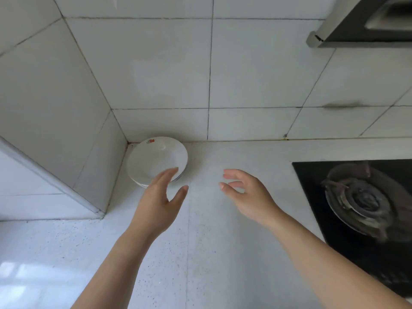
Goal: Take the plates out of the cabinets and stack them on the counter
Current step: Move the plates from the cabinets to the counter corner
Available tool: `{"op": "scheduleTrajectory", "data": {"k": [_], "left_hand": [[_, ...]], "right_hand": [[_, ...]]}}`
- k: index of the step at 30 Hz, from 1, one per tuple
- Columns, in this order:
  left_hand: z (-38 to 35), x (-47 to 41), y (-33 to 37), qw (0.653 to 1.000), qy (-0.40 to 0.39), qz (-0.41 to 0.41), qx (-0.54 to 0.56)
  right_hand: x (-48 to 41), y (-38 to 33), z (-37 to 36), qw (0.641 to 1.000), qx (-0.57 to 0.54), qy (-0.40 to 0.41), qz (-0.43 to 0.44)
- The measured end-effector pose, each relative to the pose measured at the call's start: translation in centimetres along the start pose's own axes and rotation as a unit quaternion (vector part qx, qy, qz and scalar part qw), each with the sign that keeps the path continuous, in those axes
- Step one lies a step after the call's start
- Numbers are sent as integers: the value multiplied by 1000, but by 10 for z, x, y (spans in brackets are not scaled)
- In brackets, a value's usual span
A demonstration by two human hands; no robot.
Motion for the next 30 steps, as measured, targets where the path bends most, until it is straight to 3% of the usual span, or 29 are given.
{"op": "scheduleTrajectory", "data": {"k": [4,14,23,30], "left_hand": [[-25,26,27,998,-44,-52,-13],[-141,73,86,975,-211,-73,-4],[-225,173,143,951,-279,-120,-55],[-309,298,193,913,-370,-162,-61]], "right_hand": [[46,7,37,999,-2,37,-7],[158,62,122,983,-2,155,-101],[295,105,190,953,-30,254,-160],[433,128,254,929,-13,324,-179]]}}
Point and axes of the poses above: each hand's wrist, its own x-axis away from the middle knuckle, its own z-axis out of the back of the hand, y = z × x, the point moved 9 cm from there along -x, towards the middle knuckle, and after that the axes turned 15 degrees about z, right-handed, at the moved point
